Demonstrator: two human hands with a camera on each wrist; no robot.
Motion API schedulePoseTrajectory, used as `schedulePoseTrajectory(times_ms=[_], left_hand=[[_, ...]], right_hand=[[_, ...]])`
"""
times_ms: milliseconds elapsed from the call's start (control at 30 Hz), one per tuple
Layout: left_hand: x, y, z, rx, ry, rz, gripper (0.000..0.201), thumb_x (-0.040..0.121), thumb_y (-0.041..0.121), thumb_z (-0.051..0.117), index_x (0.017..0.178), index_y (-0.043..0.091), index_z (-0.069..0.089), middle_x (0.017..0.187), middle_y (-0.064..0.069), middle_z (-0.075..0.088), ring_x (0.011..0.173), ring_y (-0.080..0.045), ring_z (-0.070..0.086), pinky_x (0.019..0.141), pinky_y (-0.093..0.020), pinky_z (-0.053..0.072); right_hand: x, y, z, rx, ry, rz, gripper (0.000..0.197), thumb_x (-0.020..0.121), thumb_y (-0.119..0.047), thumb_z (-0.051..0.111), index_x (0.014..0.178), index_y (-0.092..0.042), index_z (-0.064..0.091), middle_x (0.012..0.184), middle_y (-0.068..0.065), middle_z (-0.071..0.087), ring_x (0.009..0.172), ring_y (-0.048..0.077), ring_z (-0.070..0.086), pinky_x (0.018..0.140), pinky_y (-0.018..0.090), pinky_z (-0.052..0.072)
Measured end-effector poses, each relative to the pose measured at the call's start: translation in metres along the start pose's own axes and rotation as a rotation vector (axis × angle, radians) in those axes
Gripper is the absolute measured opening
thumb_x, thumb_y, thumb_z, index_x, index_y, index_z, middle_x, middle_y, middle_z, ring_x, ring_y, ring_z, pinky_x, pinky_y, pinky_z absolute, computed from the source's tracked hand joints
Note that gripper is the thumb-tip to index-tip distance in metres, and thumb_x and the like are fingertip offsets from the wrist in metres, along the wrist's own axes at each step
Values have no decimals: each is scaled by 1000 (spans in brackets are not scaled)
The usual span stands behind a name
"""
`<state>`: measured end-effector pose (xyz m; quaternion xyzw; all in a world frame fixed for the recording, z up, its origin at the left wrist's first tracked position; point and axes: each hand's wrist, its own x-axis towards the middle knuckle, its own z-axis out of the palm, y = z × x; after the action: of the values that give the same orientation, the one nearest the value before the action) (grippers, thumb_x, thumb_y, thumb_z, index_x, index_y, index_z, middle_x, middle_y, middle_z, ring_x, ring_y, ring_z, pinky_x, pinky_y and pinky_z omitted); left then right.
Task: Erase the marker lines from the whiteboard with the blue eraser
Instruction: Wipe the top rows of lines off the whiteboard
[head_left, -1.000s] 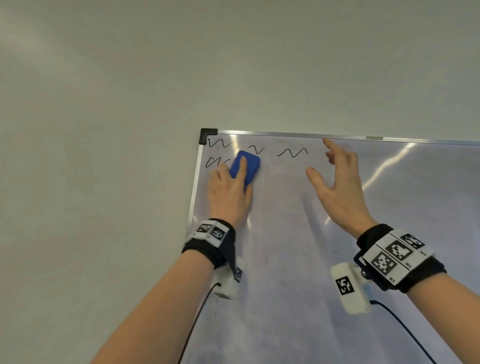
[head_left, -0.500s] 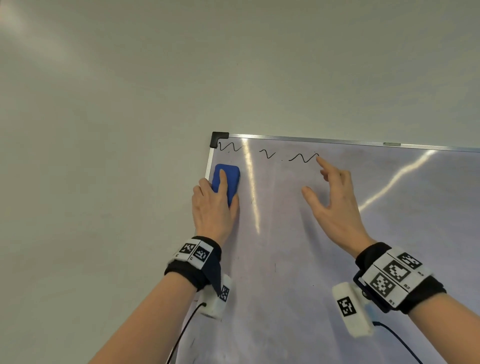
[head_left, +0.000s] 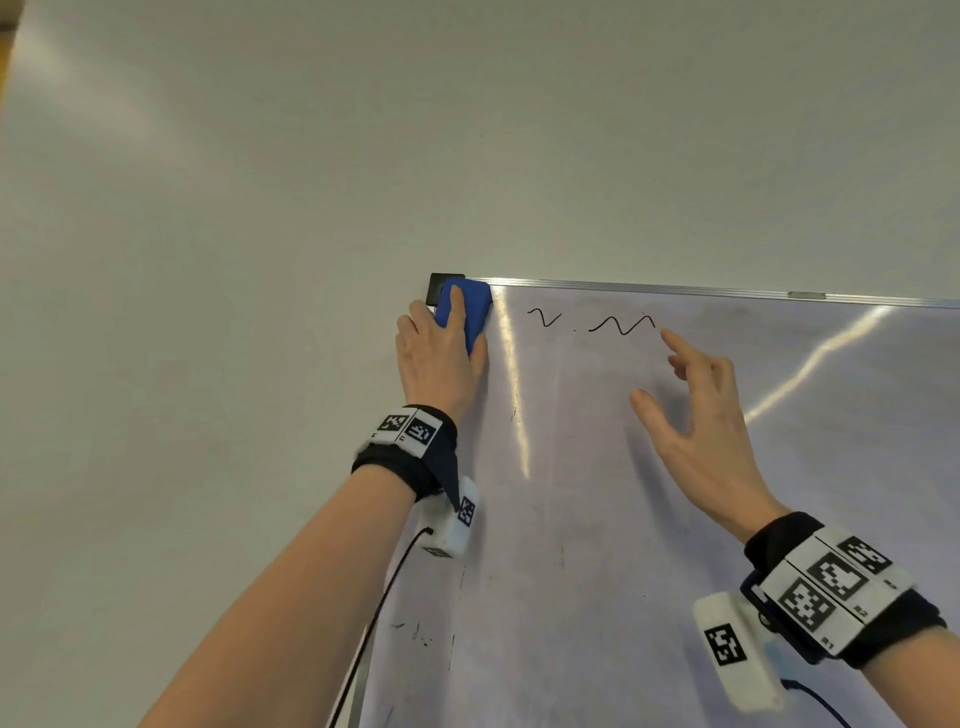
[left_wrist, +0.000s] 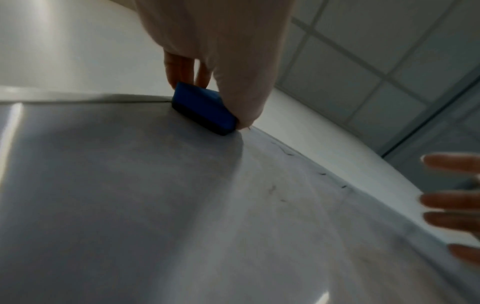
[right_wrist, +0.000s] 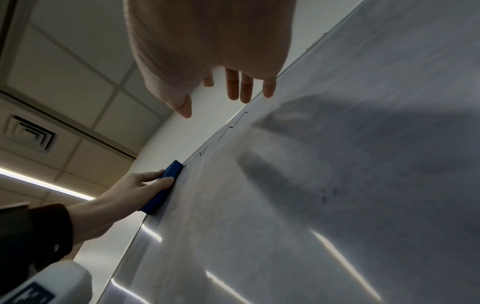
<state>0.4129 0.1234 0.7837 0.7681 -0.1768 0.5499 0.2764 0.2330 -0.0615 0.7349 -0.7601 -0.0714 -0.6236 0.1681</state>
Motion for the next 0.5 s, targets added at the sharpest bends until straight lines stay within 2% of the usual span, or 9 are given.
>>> schedulePoseTrajectory(times_ms=[167, 300, 500], left_hand=[[-27, 6, 4, -59, -2, -44, 63, 96, 44, 39, 148, 14, 26, 109, -16, 42, 92, -29, 41, 81, -36, 39], [-9, 3, 2, -9, -8, -26, 63, 97, 45, 37, 149, 14, 22, 112, -16, 41, 95, -30, 41, 81, -34, 36], [-6, 20, 0, -64, 2, -115, 64, 96, 44, 36, 150, 14, 19, 120, -18, 40, 99, -31, 41, 85, -36, 35]], right_hand=[[0, -1, 5, 8, -7, 7, 60, 88, -31, 58, 142, -36, 30, 120, -8, 33, 121, 14, 41, 106, 43, 34], [12, -4, 8, -7, -22, -23, 59, 89, -34, 56, 141, -38, 29, 117, -9, 32, 120, 15, 41, 106, 46, 34], [23, -5, 5, -17, -16, -34, 60, 89, -35, 56, 141, -38, 28, 117, -7, 33, 120, 16, 41, 106, 46, 32]])
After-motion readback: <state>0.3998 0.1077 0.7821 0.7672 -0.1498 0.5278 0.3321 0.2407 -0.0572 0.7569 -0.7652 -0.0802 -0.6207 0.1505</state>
